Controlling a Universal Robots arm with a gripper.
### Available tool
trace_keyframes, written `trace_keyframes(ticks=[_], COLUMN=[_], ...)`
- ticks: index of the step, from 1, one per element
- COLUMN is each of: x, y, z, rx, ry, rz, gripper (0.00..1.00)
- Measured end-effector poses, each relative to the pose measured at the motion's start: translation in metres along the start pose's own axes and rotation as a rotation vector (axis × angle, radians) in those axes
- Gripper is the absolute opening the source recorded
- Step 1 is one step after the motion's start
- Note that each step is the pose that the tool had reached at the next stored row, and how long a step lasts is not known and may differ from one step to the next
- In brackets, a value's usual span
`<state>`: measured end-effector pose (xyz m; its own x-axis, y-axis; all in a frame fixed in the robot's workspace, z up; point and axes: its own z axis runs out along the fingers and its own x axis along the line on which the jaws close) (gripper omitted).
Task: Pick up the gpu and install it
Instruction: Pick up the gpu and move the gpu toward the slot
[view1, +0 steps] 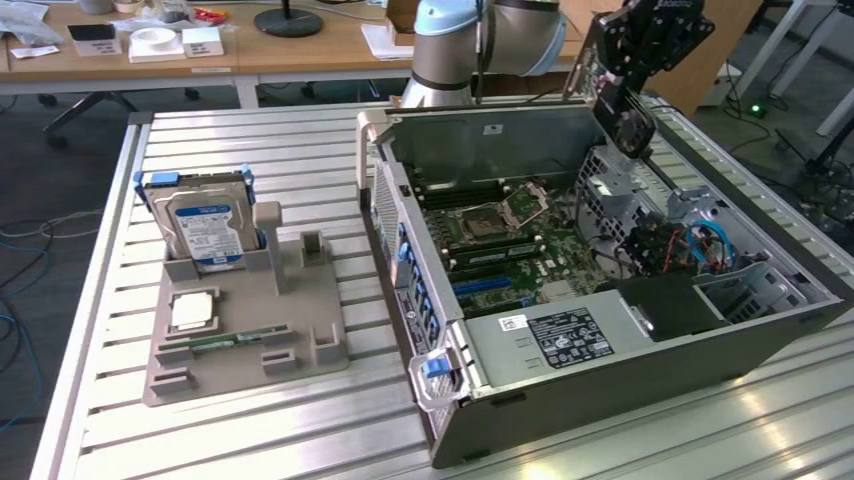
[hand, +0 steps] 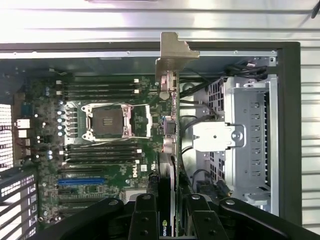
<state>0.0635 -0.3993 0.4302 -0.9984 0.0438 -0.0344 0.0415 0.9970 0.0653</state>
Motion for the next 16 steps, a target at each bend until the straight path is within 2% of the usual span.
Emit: trace_keyframes(ticks=[4, 11, 16], x=[-0.0069, -0.0070, -0.0077], y=[0.0008, 0.0005, -0.0041], z=[0.0003, 0.0003, 0.0000], rx=[-0.0006, -0.0009, -0.0007], ry=[0.0001, 0.0000, 0.0001], rz=[0.000, 0.000, 0.000], gripper=[0.26, 0.26, 0.26])
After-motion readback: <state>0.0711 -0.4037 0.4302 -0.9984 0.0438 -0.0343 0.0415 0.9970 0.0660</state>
